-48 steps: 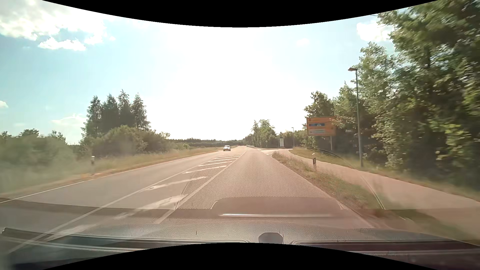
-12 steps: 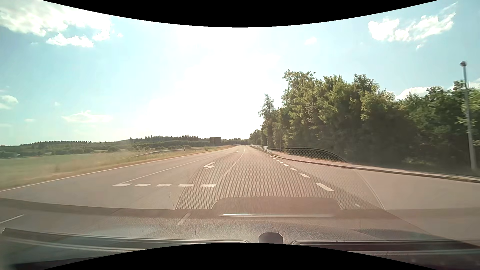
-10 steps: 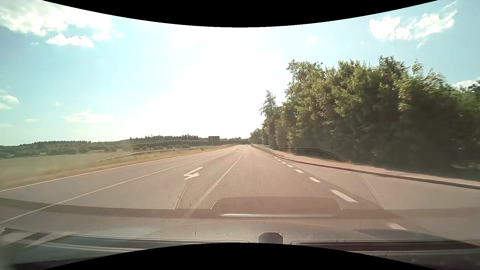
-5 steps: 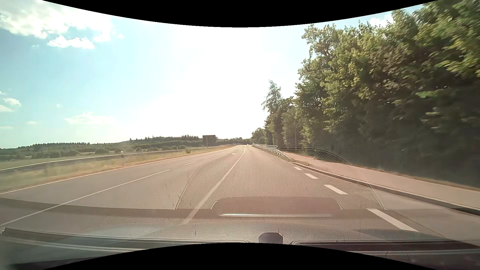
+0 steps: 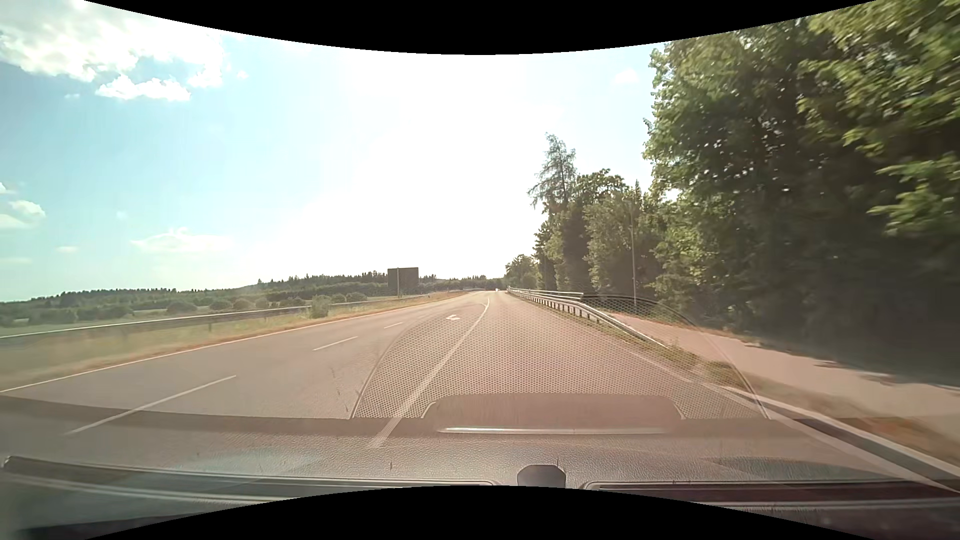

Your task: Follow the waypoints while adhering to traffic rules and regulations

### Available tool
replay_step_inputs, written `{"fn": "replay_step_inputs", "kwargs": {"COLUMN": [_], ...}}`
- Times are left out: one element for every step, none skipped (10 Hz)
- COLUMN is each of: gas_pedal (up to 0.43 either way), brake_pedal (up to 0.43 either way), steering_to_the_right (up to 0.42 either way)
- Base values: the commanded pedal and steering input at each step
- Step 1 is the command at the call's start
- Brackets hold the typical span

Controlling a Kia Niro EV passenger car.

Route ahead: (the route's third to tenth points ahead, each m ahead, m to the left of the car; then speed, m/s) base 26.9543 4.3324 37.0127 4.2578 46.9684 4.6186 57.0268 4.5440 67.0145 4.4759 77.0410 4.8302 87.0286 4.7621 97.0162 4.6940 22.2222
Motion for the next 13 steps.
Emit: {"fn": "replay_step_inputs", "kwargs": {"gas_pedal": [0.110,0.110,0.110,0.110,0.110,0.110,0.110,0.110,0.110,0.110,0.110,0.110,0.110], "brake_pedal": [0.006,0.006,0.006,0.006,0.006,0.006,0.006,0.006,0.006,0.006,0.006,0.006,0.006], "steering_to_the_right": [-0.005,-0.005,-0.005,-0.006,-0.005,-0.005,-0.005,-0.005,-0.006,-0.005,-0.006,-0.005,-0.005]}}
